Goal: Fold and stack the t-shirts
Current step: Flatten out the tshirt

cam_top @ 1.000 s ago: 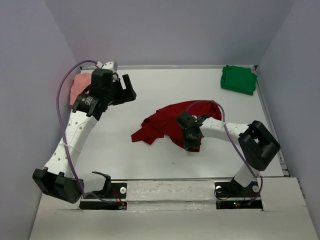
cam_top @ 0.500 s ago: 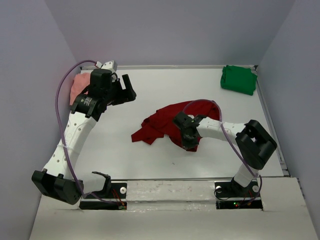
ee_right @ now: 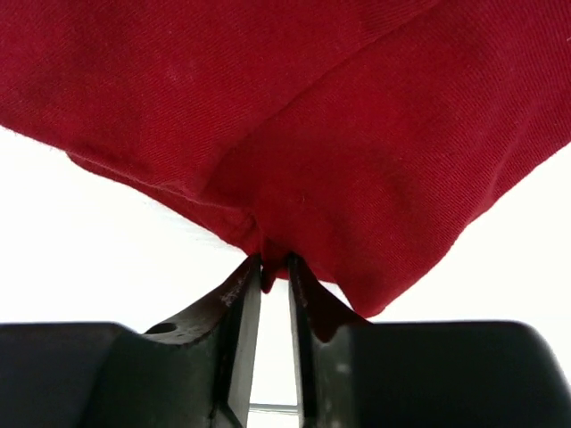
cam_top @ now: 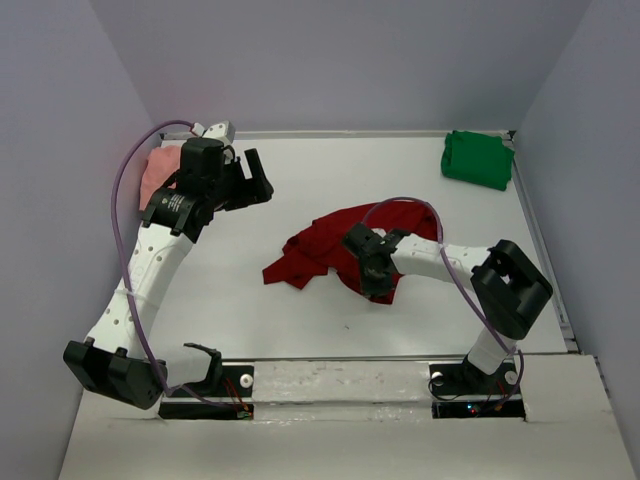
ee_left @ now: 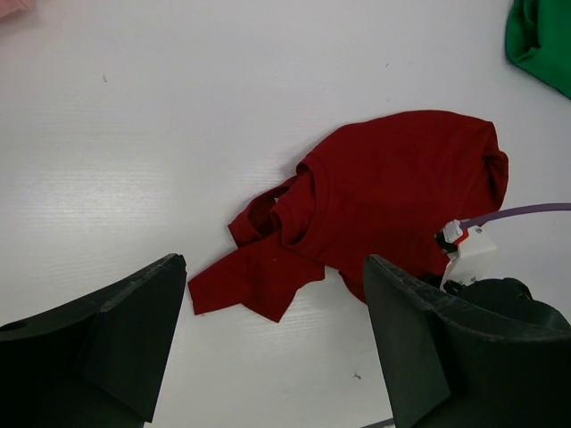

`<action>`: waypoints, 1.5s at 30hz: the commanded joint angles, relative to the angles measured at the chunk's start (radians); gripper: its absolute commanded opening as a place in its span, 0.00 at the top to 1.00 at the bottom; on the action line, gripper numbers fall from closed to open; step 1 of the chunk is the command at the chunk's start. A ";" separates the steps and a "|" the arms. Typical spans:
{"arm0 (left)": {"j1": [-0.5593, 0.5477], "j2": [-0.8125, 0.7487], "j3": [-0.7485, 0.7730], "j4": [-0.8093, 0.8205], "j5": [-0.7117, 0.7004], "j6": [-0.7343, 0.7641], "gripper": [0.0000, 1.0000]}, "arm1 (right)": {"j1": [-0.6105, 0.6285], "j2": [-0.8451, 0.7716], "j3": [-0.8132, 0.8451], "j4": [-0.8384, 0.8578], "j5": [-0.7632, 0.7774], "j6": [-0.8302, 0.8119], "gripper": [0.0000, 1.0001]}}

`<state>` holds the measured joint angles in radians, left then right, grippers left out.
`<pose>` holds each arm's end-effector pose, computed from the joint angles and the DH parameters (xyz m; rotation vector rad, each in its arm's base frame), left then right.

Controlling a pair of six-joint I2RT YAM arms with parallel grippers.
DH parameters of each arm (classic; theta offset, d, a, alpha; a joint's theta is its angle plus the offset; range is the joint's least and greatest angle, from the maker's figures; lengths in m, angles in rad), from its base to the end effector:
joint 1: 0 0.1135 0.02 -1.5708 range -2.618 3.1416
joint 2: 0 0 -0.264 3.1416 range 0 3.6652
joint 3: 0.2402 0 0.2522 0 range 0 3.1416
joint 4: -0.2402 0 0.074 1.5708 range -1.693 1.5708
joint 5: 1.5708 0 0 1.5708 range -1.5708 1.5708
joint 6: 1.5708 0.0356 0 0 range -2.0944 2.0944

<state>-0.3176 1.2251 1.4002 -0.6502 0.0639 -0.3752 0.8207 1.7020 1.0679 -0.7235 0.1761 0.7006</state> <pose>0.2451 -0.0830 0.4135 -0.0193 2.0815 -0.4937 0.2162 0.2229 0.1719 -0.1450 2.8628 0.0281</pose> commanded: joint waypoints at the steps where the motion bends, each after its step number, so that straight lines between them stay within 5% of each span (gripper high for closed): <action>1: 0.006 -0.026 -0.009 0.027 0.020 0.019 0.10 | 0.009 -0.012 0.018 -0.004 0.014 0.011 0.68; 5: 0.006 -0.021 -0.001 0.026 0.014 0.024 0.10 | 0.009 -0.018 0.015 -0.004 0.016 0.008 0.69; 14: 0.006 -0.010 -0.013 0.034 0.020 0.025 0.10 | 0.009 0.010 0.021 0.007 -0.001 0.004 0.99; 27: 0.006 0.004 -0.053 0.057 0.040 0.018 0.10 | 0.066 -0.042 0.104 -0.091 0.138 0.036 1.00; 35: -0.005 0.005 -0.130 0.081 0.042 0.016 0.10 | 0.138 -0.074 0.559 -0.512 0.397 0.039 1.00; 45: -0.017 -0.053 -0.198 0.057 -0.010 0.018 0.10 | 0.138 0.039 1.224 -0.763 0.732 -0.172 1.00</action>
<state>-0.3260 1.2304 1.2106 -0.5877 0.0757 -0.3717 0.9562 1.6970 2.0411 -1.3029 0.6815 0.6468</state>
